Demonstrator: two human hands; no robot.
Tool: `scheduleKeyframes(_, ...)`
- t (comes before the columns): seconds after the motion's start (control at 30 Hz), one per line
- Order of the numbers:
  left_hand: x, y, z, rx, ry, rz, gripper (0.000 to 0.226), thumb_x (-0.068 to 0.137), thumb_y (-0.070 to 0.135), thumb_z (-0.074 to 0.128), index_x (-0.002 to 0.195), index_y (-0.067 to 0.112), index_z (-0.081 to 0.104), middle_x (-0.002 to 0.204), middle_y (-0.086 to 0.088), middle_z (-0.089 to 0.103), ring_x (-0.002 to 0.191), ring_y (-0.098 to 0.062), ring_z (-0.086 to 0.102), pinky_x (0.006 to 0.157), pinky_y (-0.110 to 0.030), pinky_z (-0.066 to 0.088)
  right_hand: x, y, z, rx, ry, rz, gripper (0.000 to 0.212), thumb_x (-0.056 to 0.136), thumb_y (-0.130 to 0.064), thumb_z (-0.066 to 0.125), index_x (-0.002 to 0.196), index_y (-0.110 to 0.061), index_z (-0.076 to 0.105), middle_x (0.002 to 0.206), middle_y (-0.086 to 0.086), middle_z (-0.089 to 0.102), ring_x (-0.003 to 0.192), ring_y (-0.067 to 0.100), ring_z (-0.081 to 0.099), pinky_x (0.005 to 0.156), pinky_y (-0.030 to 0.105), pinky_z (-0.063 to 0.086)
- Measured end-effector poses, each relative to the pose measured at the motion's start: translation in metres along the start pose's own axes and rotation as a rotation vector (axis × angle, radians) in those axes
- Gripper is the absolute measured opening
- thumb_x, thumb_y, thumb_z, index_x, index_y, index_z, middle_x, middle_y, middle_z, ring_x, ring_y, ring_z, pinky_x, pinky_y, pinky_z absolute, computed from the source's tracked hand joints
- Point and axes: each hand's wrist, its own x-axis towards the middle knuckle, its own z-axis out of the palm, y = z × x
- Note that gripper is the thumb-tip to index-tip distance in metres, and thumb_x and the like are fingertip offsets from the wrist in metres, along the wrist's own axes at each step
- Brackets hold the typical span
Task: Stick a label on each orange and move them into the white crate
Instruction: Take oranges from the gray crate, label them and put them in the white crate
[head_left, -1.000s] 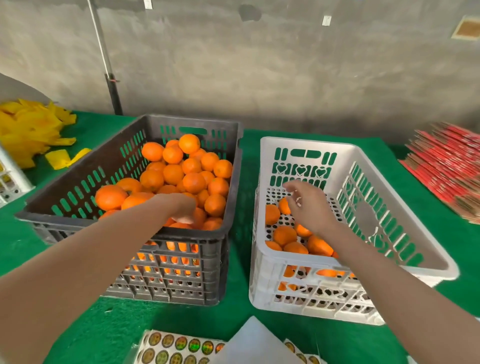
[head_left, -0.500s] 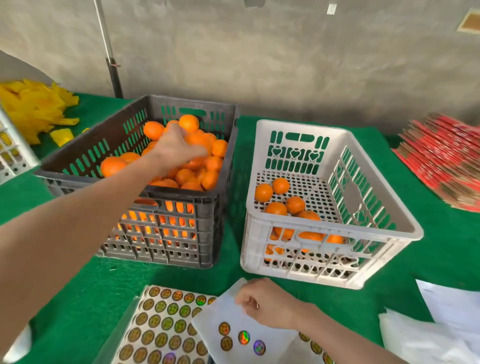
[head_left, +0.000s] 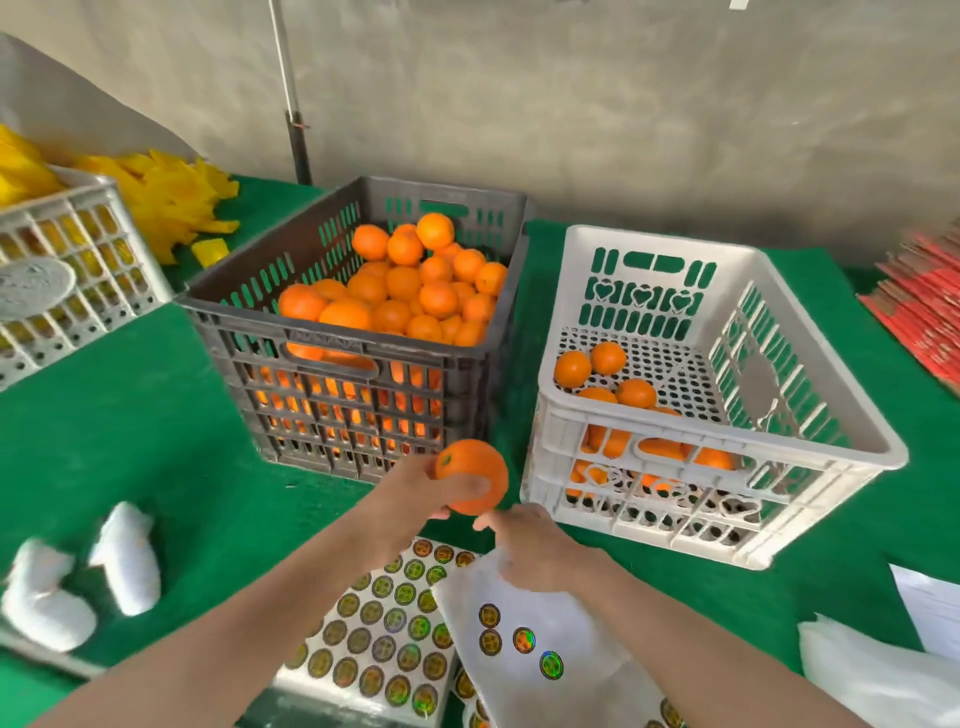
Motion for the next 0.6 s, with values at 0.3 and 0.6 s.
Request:
scheduleKeyframes(0.3,0.013,-0.073,0.013,-0.303,-0.231,-0.192,0.1,0.033,0.057,0.09,0.116,0.009,0.061,0.112,-0.01,0.071,0.108,-0.025,0.063,0.097,-0.035,0.042,-0.034,0.028,-0.034,0.363,0.277,0.09,0.025,0.091,-0.006,0.054,0.114,-0.016,0.052,0.088,0.001,0.054,0.081,0.017,0.053,0.07,0.024,0.042)
scheduleKeyframes(0.6,0.036,-0.055,0.038,-0.576,-0.274,-0.2,0.11,0.036,0.058,0.089,0.128,0.009,0.055,0.122,-0.02,0.063,0.11,-0.033,0.062,0.091,-0.044,0.049,-0.071,0.006,-0.014,0.228,0.682,0.049,0.015,0.074,-0.018,0.079,0.086,-0.012,0.075,0.088,0.005,0.062,0.089,0.024,0.057,0.081,0.034,0.042)
